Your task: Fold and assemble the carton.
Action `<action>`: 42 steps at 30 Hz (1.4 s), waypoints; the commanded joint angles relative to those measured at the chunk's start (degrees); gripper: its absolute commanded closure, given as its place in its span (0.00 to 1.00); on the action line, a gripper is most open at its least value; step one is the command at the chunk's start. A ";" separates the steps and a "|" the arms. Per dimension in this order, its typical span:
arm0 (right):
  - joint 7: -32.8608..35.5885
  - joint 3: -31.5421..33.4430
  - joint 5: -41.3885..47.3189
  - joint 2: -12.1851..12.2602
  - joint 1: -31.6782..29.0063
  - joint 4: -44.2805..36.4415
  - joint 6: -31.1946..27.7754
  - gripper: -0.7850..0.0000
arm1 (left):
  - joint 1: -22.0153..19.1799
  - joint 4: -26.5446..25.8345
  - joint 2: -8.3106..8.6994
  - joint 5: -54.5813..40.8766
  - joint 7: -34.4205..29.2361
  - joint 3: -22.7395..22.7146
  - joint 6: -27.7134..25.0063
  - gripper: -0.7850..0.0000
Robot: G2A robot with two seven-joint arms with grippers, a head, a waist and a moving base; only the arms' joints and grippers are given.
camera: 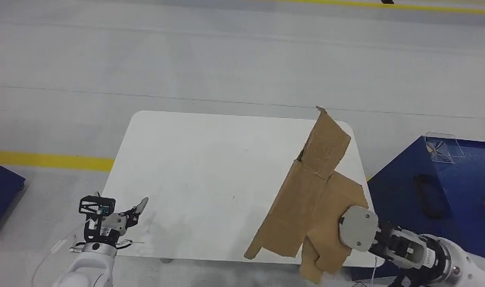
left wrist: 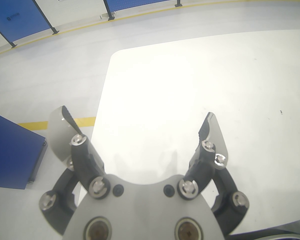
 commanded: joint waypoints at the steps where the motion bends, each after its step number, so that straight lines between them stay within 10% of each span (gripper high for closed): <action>1: 0.23 1.57 9.11 0.49 2.53 0.00 -12.50 1.00 | 0.00 0.00 0.00 0.00 0.00 0.00 0.00 0.00; 8: 16.66 3.86 46.75 3.12 11.30 0.00 -57.18 1.00 | 0.00 0.00 0.00 0.00 0.00 0.00 0.00 0.00; 15: 49.67 -11.67 87.15 9.94 10.18 1.61 -57.18 1.00 | 0.00 0.00 0.00 0.00 0.00 0.00 0.00 0.00; 28: 102.58 -41.80 154.02 16.74 30.29 27.90 -55.36 1.00 | 0.00 0.00 0.00 0.00 0.00 0.00 0.00 0.00; 42: 104.94 -43.08 157.12 16.75 31.99 30.07 -54.92 1.00 | 0.00 0.00 0.00 0.00 0.00 0.00 0.00 0.00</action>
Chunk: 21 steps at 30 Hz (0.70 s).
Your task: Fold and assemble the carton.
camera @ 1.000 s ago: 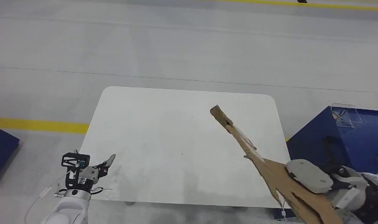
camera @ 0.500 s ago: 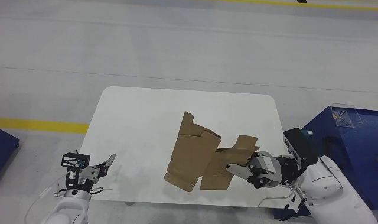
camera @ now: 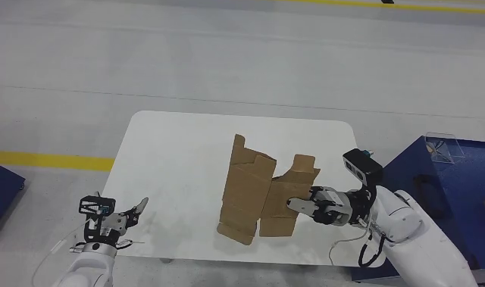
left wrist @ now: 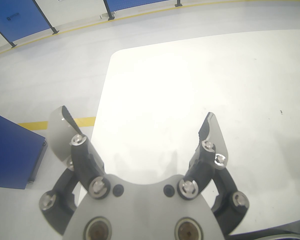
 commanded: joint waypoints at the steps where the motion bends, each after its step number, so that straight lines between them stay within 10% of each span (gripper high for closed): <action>1: 0.00 0.00 0.00 0.00 0.00 0.00 0.00 1.00 | 0.00 0.00 0.00 0.00 0.00 0.00 0.00 0.00; 7: 0.40 -1.00 1.58 -0.27 0.72 6.52 2.10 1.00 | -1.31 -2.51 0.00 -10.73 -12.06 0.03 -7.25 0.00; 16: 17.47 -13.20 25.49 -2.82 9.84 21.28 12.12 1.00 | -11.04 1.53 -0.24 -76.84 -44.16 -1.57 -16.37 0.00; 21: 27.29 -17.60 36.99 -4.89 12.96 25.46 21.93 1.00 | -16.20 6.44 -0.27 -92.16 -52.97 0.73 -15.70 0.00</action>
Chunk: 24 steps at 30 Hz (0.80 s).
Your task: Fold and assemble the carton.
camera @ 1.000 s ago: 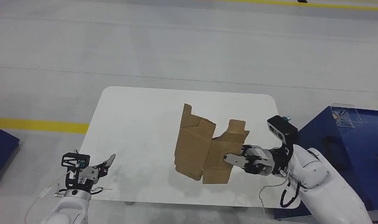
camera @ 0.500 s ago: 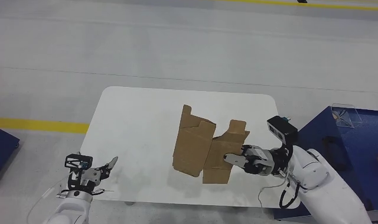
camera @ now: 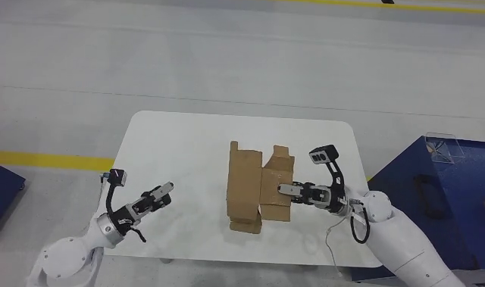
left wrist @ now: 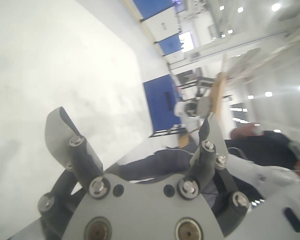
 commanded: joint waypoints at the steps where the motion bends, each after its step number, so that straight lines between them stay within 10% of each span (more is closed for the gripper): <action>1: 3.72 -1.08 2.55 -0.82 1.16 1.66 3.71 1.00 | -1.51 1.04 -0.03 -4.55 -3.98 2.09 -0.45 0.00; 6: 8.33 -3.30 4.76 -3.39 2.56 4.51 8.31 1.00 | -3.23 1.61 -0.06 -11.17 -12.60 6.18 -0.93 0.03; 20: 10.75 -7.73 -1.35 -9.79 4.39 10.68 10.73 1.00 | -4.14 0.13 -0.05 -15.20 -17.75 13.57 1.98 1.00; 21: 10.52 -7.72 -1.87 -10.11 4.57 11.04 10.51 0.09 | -4.08 0.25 -0.02 -15.32 -17.88 13.78 1.90 1.00; 24: 10.52 -7.72 -1.87 -10.11 4.57 11.04 10.51 0.00 | -4.05 0.43 0.09 -15.31 -18.06 13.59 1.47 1.00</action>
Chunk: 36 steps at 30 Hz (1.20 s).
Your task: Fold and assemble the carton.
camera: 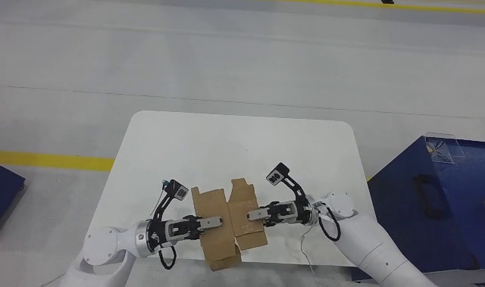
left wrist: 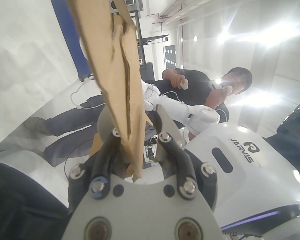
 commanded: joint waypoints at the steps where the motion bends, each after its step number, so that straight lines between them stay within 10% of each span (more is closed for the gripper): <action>1: -0.02 0.01 0.07 0.03 -0.02 -0.04 -0.02 0.00 | -0.01 0.00 0.01 0.02 -0.05 -0.06 -0.04 1.00; 9: -0.02 0.01 0.07 0.03 -0.02 -0.04 -0.02 0.00 | -0.01 0.00 0.01 0.02 -0.05 -0.06 -0.04 1.00; 20: -22.77 8.88 -28.16 2.64 -6.21 -12.58 -22.75 0.00 | -2.78 7.06 -4.88 -10.71 33.42 12.59 -25.99 1.00; 29: -36.74 10.53 -40.66 2.12 -9.92 -11.10 -32.40 0.00 | -9.59 17.29 -8.78 -27.18 28.12 23.57 -33.01 1.00; 30: -37.79 10.38 -39.81 1.96 -10.24 -11.48 -32.40 0.05 | -10.01 17.94 -9.03 -28.55 27.30 23.98 -32.81 1.00; 31: -38.07 10.25 -38.86 1.86 -10.42 -11.73 -32.40 0.50 | -10.41 18.54 -9.25 -29.74 26.38 24.39 -32.41 1.00; 32: -38.20 10.50 -38.37 1.84 -10.41 -11.82 -32.40 0.66 | -10.78 19.16 -9.46 -30.71 25.55 24.62 -32.30 1.00; 36: -38.44 11.69 -37.47 1.80 -11.13 -12.57 -32.40 0.99 | -11.72 21.18 -10.20 -33.45 23.02 25.23 -32.18 1.00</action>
